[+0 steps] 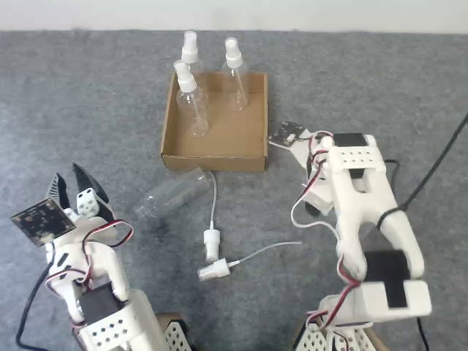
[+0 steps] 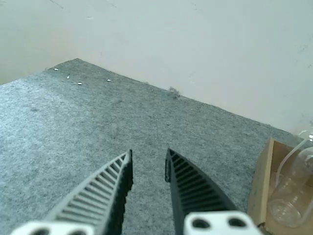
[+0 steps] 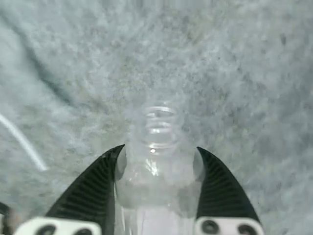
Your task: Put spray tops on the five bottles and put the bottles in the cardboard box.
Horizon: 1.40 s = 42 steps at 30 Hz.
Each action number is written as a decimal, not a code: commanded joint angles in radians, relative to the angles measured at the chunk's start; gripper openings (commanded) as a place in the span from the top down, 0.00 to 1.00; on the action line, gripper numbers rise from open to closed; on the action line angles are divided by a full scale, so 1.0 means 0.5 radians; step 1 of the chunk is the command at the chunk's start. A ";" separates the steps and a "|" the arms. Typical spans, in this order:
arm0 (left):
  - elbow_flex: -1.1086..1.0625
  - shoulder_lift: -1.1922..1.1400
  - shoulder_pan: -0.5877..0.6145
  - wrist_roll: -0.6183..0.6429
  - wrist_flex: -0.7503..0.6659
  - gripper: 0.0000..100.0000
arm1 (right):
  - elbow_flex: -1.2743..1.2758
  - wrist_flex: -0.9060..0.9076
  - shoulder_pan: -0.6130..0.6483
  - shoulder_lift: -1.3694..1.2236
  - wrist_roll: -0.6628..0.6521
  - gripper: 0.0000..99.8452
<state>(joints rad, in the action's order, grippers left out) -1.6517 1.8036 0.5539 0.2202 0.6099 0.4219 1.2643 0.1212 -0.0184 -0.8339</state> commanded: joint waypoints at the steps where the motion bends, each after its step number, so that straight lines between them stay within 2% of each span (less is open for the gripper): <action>1: 0.026 0.034 0.006 -0.006 -0.061 0.89 | -0.058 0.161 0.118 0.321 0.359 0.91; 5: 0.026 0.034 0.006 -0.006 -0.061 0.89 | -0.058 0.262 0.183 0.468 0.641 0.91; 17: 0.026 0.034 0.000 -0.006 -0.061 0.89 | 0.120 0.299 0.192 0.990 1.145 0.91; 25: 0.026 0.034 0.000 -0.006 -0.061 0.89 | 0.522 -0.023 0.189 1.545 1.396 0.91; 31: 0.026 0.034 0.000 -0.006 -0.061 0.89 | 0.829 -0.287 0.189 1.932 1.688 0.91; 42: 0.026 0.034 0.000 -0.006 -0.061 0.89 | 1.212 -0.603 0.173 2.297 1.973 0.91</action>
<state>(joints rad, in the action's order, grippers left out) -1.6517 1.8036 0.5539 0.2202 0.6099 1.0096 1.0173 0.2102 1.0618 0.1158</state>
